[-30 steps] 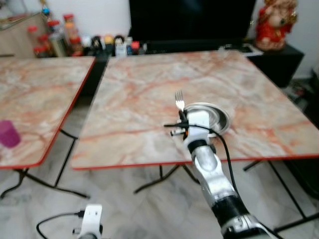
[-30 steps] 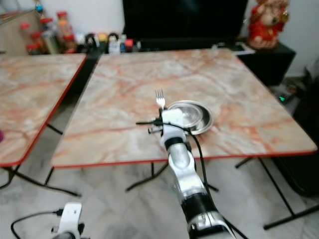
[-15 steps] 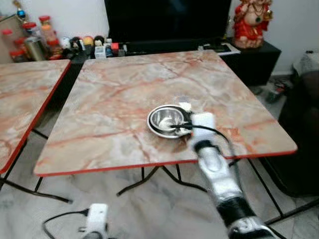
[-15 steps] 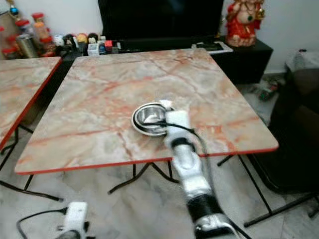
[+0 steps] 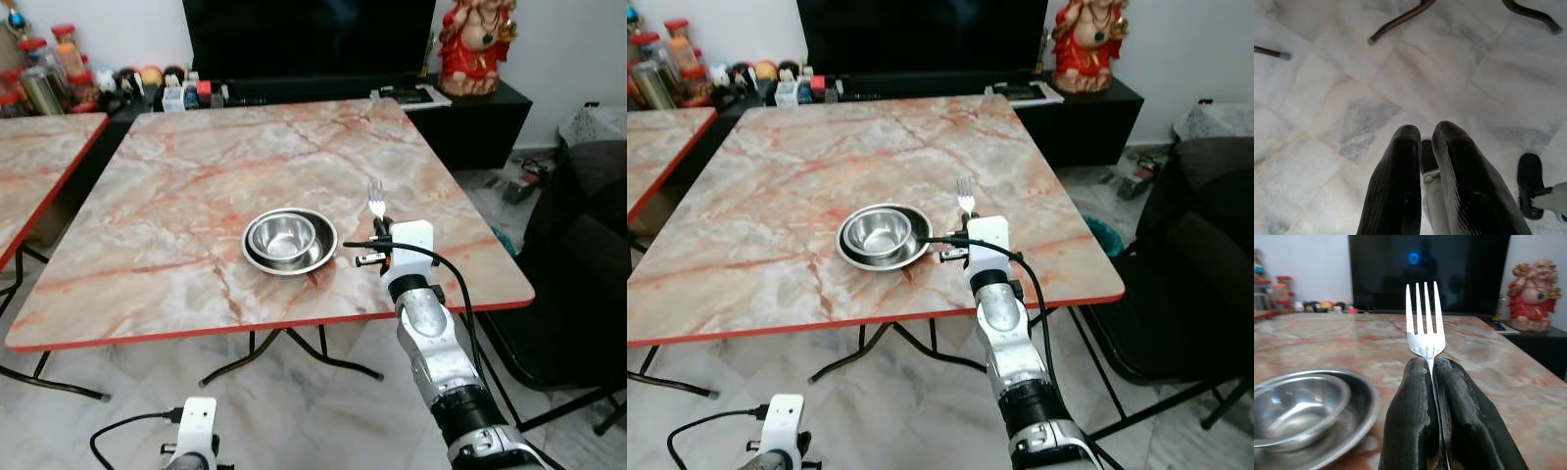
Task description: Setting the table
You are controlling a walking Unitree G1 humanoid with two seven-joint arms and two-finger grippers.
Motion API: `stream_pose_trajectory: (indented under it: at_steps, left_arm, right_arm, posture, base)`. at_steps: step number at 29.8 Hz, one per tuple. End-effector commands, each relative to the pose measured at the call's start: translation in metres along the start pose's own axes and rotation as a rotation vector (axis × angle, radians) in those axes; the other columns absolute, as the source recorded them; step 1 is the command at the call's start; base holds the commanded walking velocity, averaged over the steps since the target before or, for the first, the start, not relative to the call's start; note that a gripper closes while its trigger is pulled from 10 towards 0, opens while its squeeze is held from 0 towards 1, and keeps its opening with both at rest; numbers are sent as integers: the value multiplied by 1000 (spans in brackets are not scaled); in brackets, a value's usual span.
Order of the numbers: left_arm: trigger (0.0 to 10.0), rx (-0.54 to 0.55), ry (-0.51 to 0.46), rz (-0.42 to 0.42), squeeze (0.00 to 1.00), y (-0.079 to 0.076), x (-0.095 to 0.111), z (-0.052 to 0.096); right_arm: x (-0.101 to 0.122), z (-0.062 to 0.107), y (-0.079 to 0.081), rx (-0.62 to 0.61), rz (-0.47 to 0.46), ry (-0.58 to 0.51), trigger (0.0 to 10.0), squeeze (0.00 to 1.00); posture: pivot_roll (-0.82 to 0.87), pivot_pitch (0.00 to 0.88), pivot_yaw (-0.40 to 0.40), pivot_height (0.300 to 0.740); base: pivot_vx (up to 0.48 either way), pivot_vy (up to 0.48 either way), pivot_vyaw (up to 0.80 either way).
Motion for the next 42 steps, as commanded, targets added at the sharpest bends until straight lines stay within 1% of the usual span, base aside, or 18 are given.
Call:
stream_pose_trajectory:
  at_steps: [1,8,12,15,18,36,42]
  left_arm:
    - [10000,9,2,11,0,4,-2,1]
    - [10000,6,-1,11,0,4,-1,0]
    - [10000,7,3,6,0,4,-2,0]
    - [10000,7,6,7,0,4,-3,1]
    - [10000,7,8,8,0,3,-3,1]
    - [10000,9,8,12,0,3,-4,1]
    - [10000,9,3,12,0,3,-4,1]
  right_arm:
    - [5,-3,4,8,-5,-10,10000,0]
    - [0,-2,-1,-19,-20,13,10000,0]
    - [-6,-2,-4,-42,-24,45,10000,0]
    - [-6,-2,-3,-36,-37,42,10000,0]
    - [-2,-2,0,-21,-35,23,10000,0]
    - [-3,-1,4,-1,-15,30,10000,0]
    - [-5,1,7,4,-18,32,10000,0]
  posture:
    - [-65,0,6,740]
    - [-64,0,6,740]
    - [-64,0,5,740]
    - [-66,0,5,740]
    - [-66,0,6,740]
    - [-64,0,2,740]
    - [-63,0,5,740]
  base:
    - [0,0,0]
    - [0,0,0]
    - [261,0,0]
    - [270,0,-700]
    - [286,0,0]
    - [289,0,0]
    - [0,0,0]
Point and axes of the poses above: a point about 5 cm out from each wrist's last joint towards the gripper, its own z axis pointing back from the gripper into the wrist, its own x axis along the axis of the wrist's last joint, y = z × x, the point moved 5 cm from there along -z, pointing out of the wrist towards the gripper, and after that the axes turned 2 degrees about -z, right-handed, at the moved point
